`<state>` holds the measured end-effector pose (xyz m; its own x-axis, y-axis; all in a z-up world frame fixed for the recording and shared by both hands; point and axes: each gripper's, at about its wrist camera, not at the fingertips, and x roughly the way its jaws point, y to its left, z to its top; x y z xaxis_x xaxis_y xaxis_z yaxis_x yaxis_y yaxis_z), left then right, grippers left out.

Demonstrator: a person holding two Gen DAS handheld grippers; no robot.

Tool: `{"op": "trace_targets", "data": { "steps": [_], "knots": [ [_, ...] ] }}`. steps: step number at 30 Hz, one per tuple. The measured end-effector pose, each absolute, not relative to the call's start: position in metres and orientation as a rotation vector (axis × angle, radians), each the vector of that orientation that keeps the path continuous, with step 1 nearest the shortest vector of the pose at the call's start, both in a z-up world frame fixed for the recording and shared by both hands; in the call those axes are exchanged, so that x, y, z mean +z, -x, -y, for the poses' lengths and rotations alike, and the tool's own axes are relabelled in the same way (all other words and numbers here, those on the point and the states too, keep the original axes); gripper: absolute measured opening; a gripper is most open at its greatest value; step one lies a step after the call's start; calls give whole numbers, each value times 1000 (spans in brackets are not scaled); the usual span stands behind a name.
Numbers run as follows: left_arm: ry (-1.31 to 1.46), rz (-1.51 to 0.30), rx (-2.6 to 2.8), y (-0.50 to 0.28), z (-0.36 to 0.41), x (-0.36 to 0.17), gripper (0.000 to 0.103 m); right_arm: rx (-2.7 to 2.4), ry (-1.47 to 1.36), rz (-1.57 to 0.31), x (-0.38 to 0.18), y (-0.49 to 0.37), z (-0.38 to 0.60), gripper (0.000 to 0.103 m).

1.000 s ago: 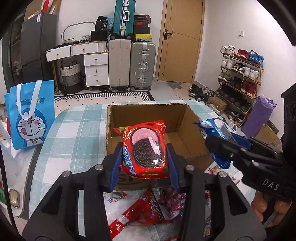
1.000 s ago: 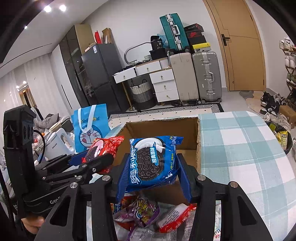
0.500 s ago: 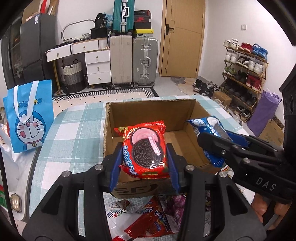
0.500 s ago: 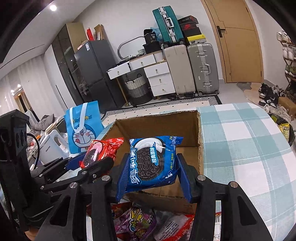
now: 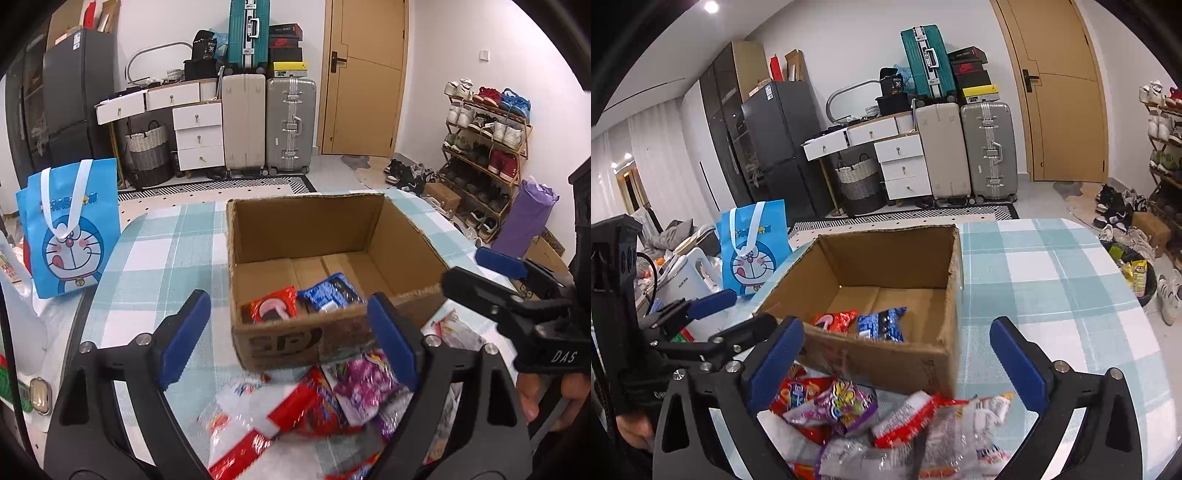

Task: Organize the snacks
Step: 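Move both tools back toward the snack pile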

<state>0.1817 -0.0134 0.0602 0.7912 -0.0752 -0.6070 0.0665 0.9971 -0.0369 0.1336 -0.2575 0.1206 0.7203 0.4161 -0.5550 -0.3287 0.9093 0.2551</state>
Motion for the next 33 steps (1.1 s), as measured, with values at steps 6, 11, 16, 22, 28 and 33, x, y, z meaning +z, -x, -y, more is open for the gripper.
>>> {"op": "trace_targets", "data": {
  "steps": [6,11,16,22,28,33],
  "knots": [
    [5,-610,-71,-145,7,64,102,406,-126,-664,114,-109,267,102],
    [2,-610,-67,-114,3,61,102,411,-121,-667,108,-92,271,103],
    [16,-619,-62,-91,-3,51,102,415,-98,-678,103,-77,273,103],
    [7,-626,-54,-76,-6,35,102,412,-107,-696,92,-64,275,103],
    [-4,-649,-72,-76,-9,22,102,426,-119,-720,82,-63,276,103],
    [6,-677,-76,-83,-8,11,102,414,-113,-750,72,-67,277,103]
  ]
}}
